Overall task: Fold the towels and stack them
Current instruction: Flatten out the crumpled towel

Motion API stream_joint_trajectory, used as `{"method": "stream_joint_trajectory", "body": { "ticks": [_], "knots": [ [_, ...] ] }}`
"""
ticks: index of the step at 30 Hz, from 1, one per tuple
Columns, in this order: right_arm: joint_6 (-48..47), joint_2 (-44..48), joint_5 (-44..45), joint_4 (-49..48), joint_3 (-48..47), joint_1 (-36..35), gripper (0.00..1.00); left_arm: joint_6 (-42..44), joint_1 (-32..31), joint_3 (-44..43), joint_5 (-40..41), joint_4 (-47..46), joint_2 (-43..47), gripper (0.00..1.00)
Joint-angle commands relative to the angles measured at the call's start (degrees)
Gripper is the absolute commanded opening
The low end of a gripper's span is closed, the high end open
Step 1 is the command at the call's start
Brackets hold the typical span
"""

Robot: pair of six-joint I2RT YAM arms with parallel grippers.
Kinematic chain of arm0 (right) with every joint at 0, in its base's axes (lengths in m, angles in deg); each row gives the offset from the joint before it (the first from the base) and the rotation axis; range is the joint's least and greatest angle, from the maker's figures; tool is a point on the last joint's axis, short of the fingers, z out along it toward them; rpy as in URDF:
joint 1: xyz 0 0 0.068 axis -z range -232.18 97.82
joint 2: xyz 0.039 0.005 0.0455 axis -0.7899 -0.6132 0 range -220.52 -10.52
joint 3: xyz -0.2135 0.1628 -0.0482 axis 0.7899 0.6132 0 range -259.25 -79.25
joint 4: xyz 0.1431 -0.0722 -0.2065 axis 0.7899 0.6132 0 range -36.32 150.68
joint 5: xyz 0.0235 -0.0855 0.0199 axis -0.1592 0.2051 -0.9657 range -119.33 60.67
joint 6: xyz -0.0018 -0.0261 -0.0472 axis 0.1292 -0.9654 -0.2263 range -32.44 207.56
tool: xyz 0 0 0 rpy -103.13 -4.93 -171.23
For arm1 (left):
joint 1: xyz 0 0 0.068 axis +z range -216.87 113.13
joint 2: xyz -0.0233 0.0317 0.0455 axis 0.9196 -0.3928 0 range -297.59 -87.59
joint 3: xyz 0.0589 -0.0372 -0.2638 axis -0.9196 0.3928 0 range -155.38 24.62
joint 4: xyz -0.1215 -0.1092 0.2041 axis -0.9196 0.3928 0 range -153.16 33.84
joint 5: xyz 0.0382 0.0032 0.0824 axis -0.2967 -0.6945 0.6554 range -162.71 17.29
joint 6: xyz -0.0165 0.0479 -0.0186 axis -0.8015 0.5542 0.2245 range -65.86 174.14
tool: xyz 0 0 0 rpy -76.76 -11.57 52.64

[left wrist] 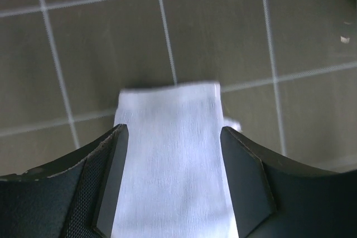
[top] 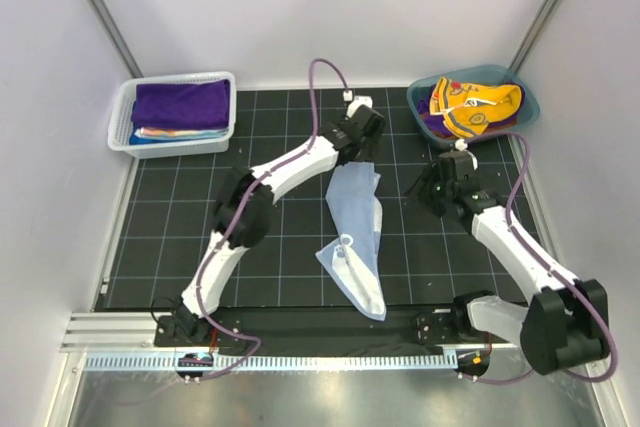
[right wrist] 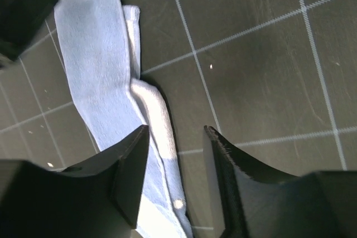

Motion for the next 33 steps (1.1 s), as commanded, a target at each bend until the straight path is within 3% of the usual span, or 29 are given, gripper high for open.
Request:
{"method": "stream_joint_trajectory", "body": {
  "ticks": [1, 5, 10, 19, 33],
  "knots": [
    [-2.89, -3.65, -12.84, -8.93, 0.07, 5.42, 0.49, 8.39, -1.58, -11.21, 7.25, 5.49, -6.19, 0.71],
    [-2.63, -7.17, -15.84, -12.28, 1.83, 8.85, 0.47, 10.34, -2.03, -18.18, 8.93, 7.34, -12.44, 0.7],
    [-2.8, -8.49, -16.45, -14.49, 4.11, 10.0, 0.46, 12.0, -2.73, -17.93, 8.49, 4.01, -14.3, 0.65],
    [-2.8, -11.92, -17.59, -18.53, 6.66, 10.26, 0.42, 13.24, -4.84, -17.22, 8.66, -0.83, -14.03, 0.66],
    [-3.15, -10.87, -17.86, -18.36, 7.81, 10.35, 0.38, 14.64, -5.02, -23.2, 8.66, -1.18, -20.44, 0.61]
  ]
}}
